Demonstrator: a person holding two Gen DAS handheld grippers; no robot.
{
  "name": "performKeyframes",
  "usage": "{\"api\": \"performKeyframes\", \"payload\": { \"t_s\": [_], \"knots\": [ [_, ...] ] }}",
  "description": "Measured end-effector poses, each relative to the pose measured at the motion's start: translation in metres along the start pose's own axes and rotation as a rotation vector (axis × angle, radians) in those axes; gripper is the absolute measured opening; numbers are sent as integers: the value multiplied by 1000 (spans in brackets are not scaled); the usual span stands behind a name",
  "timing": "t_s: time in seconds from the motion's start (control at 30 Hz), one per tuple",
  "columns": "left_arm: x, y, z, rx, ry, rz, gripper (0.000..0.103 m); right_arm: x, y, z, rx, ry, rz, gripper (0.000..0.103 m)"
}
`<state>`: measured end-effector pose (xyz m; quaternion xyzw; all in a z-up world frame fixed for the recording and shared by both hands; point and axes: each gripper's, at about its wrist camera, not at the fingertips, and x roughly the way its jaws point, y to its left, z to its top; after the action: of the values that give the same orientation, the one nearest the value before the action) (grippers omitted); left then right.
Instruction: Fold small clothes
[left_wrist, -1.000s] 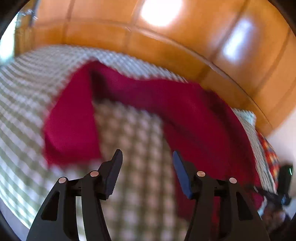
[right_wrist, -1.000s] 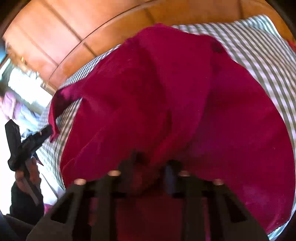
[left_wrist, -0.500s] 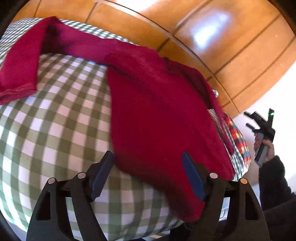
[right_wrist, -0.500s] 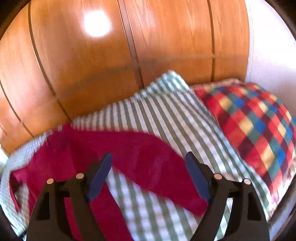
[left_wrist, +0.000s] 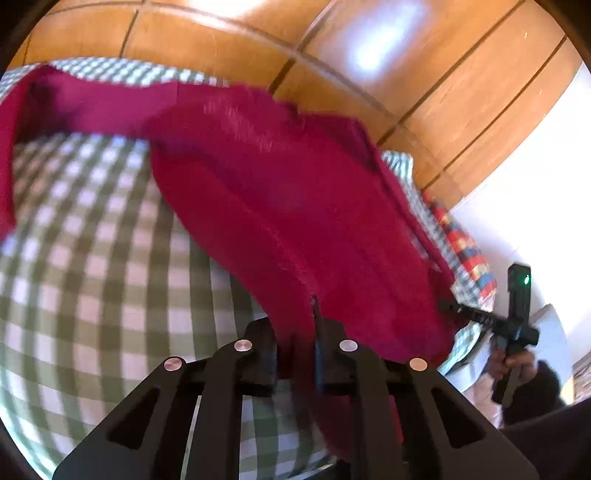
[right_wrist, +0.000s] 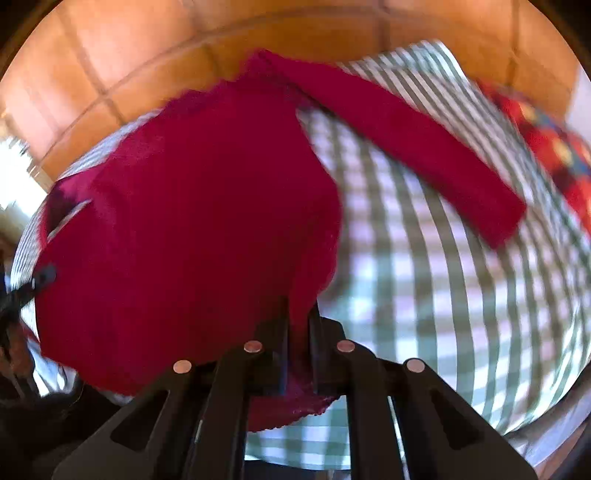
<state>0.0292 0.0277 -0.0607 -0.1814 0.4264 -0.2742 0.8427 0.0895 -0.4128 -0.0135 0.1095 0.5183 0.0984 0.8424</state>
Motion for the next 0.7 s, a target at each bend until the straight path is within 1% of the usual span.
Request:
{"api": "performKeyframes", "payload": {
  "t_s": [0.1,0.13,0.17,0.23,0.27,0.3,0.33,0.37,0.4,0.43,0.47,0.5,0.53,0.6,0.67,0.7],
  "knots": [
    [-38,-2,20,-7,-45,-5,12,-38,19,14,-29,-90,91,8],
    [-57,-3,29,-6,-58,-10,12,-55,25,16,-40,-123,136,8],
    [-71,-5,34,-1,-65,-8,12,-64,28,18,-52,-139,163,8],
    [-96,-9,40,27,-67,2,12,-77,38,15,-96,-136,202,8],
    [-102,-10,40,36,-53,3,13,-77,42,12,-121,-113,200,8],
    [-108,-6,38,36,-28,3,14,-68,45,4,-154,-52,199,8],
    [-110,1,32,35,-3,40,21,-57,48,-1,-178,3,206,8],
    [-109,11,23,25,14,99,32,-45,50,-10,-215,71,204,11],
    [-107,21,17,11,25,159,36,-36,54,-19,-249,114,167,19],
    [-105,29,13,-8,27,218,37,-23,50,-19,-260,150,109,25],
    [-105,41,8,-38,30,282,37,-19,46,-17,-242,159,91,33],
    [-104,49,4,-65,28,322,37,-17,42,-12,-209,143,78,32],
    [-104,54,0,-92,13,329,37,-18,38,-5,-192,123,67,33],
    [-103,56,-5,-98,-4,313,37,-18,37,12,-163,64,53,44],
    [-92,45,-6,-68,-15,290,37,-21,52,27,-151,-3,68,47],
    [-83,36,-5,-48,-14,262,37,-17,61,34,-157,-23,87,51]
  ]
}}
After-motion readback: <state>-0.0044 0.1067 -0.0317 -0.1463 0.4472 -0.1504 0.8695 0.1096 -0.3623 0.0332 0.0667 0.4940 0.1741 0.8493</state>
